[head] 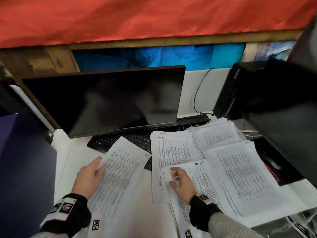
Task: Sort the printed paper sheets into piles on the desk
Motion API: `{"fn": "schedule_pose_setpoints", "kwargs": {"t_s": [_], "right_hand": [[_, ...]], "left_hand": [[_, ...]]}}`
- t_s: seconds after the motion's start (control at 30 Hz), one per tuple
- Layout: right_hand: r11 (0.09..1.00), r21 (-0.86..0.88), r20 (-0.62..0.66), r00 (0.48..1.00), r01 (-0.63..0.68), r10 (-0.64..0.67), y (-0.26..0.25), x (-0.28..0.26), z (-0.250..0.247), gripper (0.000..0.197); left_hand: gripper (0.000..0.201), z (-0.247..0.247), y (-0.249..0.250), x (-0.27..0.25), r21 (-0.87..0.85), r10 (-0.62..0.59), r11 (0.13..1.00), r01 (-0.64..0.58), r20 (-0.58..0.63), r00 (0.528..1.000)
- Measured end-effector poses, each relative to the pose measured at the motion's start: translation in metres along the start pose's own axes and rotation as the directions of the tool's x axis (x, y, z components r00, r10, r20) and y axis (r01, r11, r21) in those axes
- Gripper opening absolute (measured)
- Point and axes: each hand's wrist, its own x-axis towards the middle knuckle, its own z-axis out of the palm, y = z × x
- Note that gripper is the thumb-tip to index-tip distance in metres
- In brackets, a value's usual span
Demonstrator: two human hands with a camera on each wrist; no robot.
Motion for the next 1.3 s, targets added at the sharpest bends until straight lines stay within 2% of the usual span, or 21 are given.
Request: {"fn": "schedule_pose_setpoints", "kwargs": {"t_s": [0.03, 0.1, 0.17, 0.23, 0.3, 0.37, 0.47, 0.53, 0.57, 0.67, 0.73, 0.83, 0.87, 0.93, 0.97, 1.03, 1.1, 1.17, 1.2, 1.27, 1.3], "right_hand": [[0.995, 0.093, -0.004, 1.000, -0.027, 0.028, -0.004, 0.000, -0.010, 0.054], [0.969, 0.236, 0.021, 0.997, -0.073, 0.070, -0.014, 0.002, -0.028, 0.078], [0.932, 0.351, 0.036, 0.996, -0.088, 0.080, -0.028, 0.004, -0.047, 0.091], [0.880, 0.465, 0.054, 0.995, -0.097, 0.082, -0.041, 0.006, -0.065, 0.078], [0.823, 0.562, 0.050, 0.997, -0.079, 0.062, -0.049, 0.006, -0.085, 0.060], [0.771, 0.631, 0.028, 0.996, -0.085, 0.087, -0.045, 0.007, -0.106, 0.044], [0.804, 0.569, -0.138, 0.944, -0.171, 0.298, -0.012, 0.014, -0.138, 0.033], [0.882, 0.399, -0.278, 0.883, -0.251, 0.377, 0.021, 0.015, -0.164, 0.026], [0.898, 0.302, -0.320, 0.853, -0.320, 0.411, 0.037, 0.015, -0.178, 0.028], [0.817, -0.009, -0.399, 0.751, -0.576, 0.525, 0.096, 0.011, -0.222, 0.041], [0.731, -0.150, -0.422, 0.712, -0.665, 0.561, 0.128, 0.009, -0.246, 0.046], [0.650, -0.208, -0.494, 0.652, -0.731, 0.575, 0.143, 0.007, -0.259, 0.046], [0.633, -0.262, -0.541, 0.654, -0.729, 0.529, 0.143, 0.007, -0.255, 0.054], [0.616, -0.438, -0.579, 0.730, -0.655, 0.364, 0.133, 0.006, -0.240, 0.066], [0.633, -0.516, -0.539, 0.793, -0.576, 0.283, 0.127, 0.005, -0.229, 0.067], [0.714, -0.589, -0.369, 0.912, -0.379, 0.179, 0.118, 0.003, -0.194, 0.059], [0.752, -0.620, -0.186, 0.973, -0.224, 0.137, 0.110, -0.004, -0.152, 0.050], [0.747, -0.639, -0.068, 0.981, -0.184, 0.183, 0.105, -0.012, -0.120, 0.045], [0.753, -0.627, -0.041, 0.974, -0.199, 0.223, 0.106, -0.015, -0.111, 0.045], [0.776, -0.576, -0.031, 0.956, -0.256, 0.292, 0.104, -0.017, -0.103, 0.045], [0.794, -0.534, -0.039, 0.947, -0.290, 0.320, 0.103, -0.017, -0.103, 0.046]], "left_hand": [[0.026, -0.012, 0.020, -0.001, -0.056, 0.099, 0.993, -0.100, -0.008, 0.995], [0.018, -0.028, 0.055, 0.002, -0.221, 0.238, 0.946, -0.237, -0.023, 0.971], [0.021, -0.029, 0.082, 0.007, -0.433, 0.297, 0.857, -0.281, -0.033, 0.954], [0.026, -0.016, 0.107, 0.011, -0.610, 0.311, 0.748, -0.262, -0.028, 0.950], [0.028, 0.008, 0.134, 0.011, -0.715, 0.285, 0.674, -0.189, 0.015, 0.959], [0.024, 0.045, 0.152, 0.013, -0.758, 0.196, 0.648, -0.072, 0.075, 0.978], [0.014, 0.113, 0.159, 0.023, -0.644, 0.060, 0.763, 0.061, 0.165, 0.984], [0.017, 0.151, 0.157, 0.023, -0.525, 0.008, 0.840, 0.135, 0.260, 0.965], [0.023, 0.166, 0.153, 0.021, -0.445, 0.005, 0.886, 0.132, 0.294, 0.956], [0.043, 0.195, 0.140, 0.013, -0.093, 0.083, 0.994, -0.055, 0.327, 0.941], [0.060, 0.205, 0.130, 0.010, 0.131, 0.084, 0.981, -0.142, 0.375, 0.923], [0.079, 0.211, 0.122, 0.011, 0.309, 0.059, 0.927, -0.211, 0.437, 0.898], [0.080, 0.212, 0.121, 0.012, 0.340, 0.062, 0.911, -0.233, 0.446, 0.893], [0.079, 0.214, 0.119, 0.016, 0.372, 0.053, 0.894, -0.249, 0.464, 0.884], [0.077, 0.215, 0.119, 0.017, 0.370, 0.041, 0.897, -0.242, 0.476, 0.878], [0.073, 0.214, 0.119, 0.017, 0.346, 0.012, 0.914, -0.210, 0.495, 0.869], [0.067, 0.215, 0.118, 0.017, 0.291, -0.005, 0.942, -0.166, 0.507, 0.862], [0.062, 0.213, 0.118, 0.015, 0.167, -0.042, 0.985, -0.049, 0.502, 0.864], [0.062, 0.213, 0.115, 0.014, 0.071, -0.094, 0.995, 0.067, 0.500, 0.861], [0.056, 0.211, 0.107, 0.010, -0.170, -0.176, 0.932, 0.321, 0.563, 0.807], [0.047, 0.207, 0.106, 0.004, -0.247, -0.175, 0.885, 0.395, 0.610, 0.773]]}}
